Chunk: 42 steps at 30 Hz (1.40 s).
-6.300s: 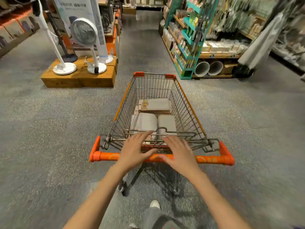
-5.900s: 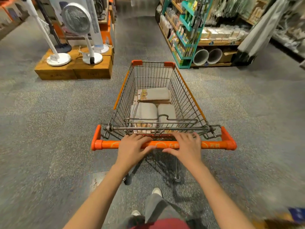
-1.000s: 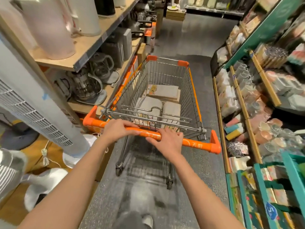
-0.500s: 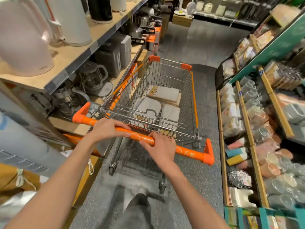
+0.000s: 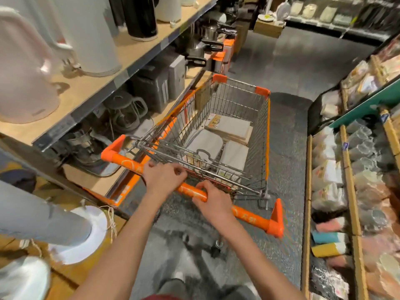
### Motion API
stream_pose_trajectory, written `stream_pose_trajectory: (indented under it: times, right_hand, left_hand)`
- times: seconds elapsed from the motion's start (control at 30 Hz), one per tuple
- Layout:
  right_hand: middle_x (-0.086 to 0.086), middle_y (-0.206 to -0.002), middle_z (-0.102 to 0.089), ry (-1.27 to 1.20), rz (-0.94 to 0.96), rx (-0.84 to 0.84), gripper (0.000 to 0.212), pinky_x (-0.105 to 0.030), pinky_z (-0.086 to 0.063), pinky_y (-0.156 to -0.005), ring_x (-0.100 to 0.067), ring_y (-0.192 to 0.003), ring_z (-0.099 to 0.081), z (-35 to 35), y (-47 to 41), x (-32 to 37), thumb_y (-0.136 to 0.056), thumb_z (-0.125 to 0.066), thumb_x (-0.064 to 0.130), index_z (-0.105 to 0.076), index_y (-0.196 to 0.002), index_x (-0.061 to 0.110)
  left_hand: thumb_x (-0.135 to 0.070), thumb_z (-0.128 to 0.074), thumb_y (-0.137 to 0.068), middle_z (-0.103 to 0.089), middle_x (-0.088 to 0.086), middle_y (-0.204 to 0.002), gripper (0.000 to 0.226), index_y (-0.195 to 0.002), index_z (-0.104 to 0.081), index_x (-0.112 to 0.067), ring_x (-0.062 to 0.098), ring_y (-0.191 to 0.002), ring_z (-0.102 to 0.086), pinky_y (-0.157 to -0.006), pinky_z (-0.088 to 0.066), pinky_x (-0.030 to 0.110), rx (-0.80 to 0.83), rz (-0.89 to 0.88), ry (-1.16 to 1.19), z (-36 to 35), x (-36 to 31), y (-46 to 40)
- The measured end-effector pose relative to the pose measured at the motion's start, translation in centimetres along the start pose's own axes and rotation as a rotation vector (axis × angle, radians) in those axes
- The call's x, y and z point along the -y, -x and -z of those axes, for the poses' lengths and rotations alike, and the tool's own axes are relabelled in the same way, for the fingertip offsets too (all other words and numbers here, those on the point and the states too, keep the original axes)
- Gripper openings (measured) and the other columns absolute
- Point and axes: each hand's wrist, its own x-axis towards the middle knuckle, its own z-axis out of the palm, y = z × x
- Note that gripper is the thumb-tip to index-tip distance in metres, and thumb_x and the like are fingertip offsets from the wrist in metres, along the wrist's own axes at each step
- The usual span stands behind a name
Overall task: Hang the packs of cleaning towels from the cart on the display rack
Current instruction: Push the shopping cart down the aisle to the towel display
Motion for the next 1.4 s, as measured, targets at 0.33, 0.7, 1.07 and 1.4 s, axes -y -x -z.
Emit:
stream_pose_trajectory:
  times: [0.33,0.7,1.07,1.4]
  right_hand:
    - [0.003,-0.114,-0.064,-0.157,0.344,0.338,0.035,-0.025,-0.045,-0.084,-0.013,-0.098,-0.06,8.2,-7.9,-8.9,-0.085,-0.065,0.036,-0.057,-0.116,0.023]
    - [0.003,-0.122,-0.058,-0.074,0.589,0.305,0.037,-0.027,-0.04,-0.084,-0.015,-0.111,-0.054,18.2,-16.3,-18.5,-0.091,-0.056,0.039,-0.052,-0.124,0.023]
    - [0.004,-0.116,-0.062,-0.016,0.758,0.247,0.043,-0.031,-0.043,-0.083,-0.015,-0.108,-0.055,21.7,-25.3,-22.8,-0.088,-0.055,0.049,-0.052,-0.124,0.026]
    - [0.005,-0.143,-0.043,0.112,0.806,0.339,0.059,-0.032,-0.032,-0.104,-0.013,-0.131,-0.038,24.5,-40.1,-25.0,-0.091,-0.048,0.052,-0.036,-0.141,0.022]
  left_hand:
    - [-0.03,-0.049,-0.09,-0.072,0.0,-0.093,0.025,-0.093,-0.074,-0.03,0.024,-0.11,-0.056,-0.114,-0.003,0.042,-0.177,0.478,0.035,-0.7,-8.9,-4.6]
    - [-0.02,-0.058,-0.089,-0.054,0.001,-0.136,0.027,-0.109,-0.071,-0.033,0.024,-0.142,-0.023,-0.117,-0.014,0.05,-0.185,0.712,0.212,-2.5,-20.5,-6.8]
    - [-0.038,-0.058,-0.091,-0.045,0.006,-0.147,0.064,-0.148,-0.033,-0.026,0.022,-0.144,-0.024,-0.116,-0.005,0.06,-0.264,0.956,0.067,-2.5,-22.8,-11.9]
    - [-0.035,-0.062,-0.088,-0.023,0.008,-0.159,0.071,-0.15,-0.03,-0.026,0.028,-0.149,-0.007,-0.118,0.007,0.048,-0.531,0.811,0.187,-3.1,-29.9,-28.3]
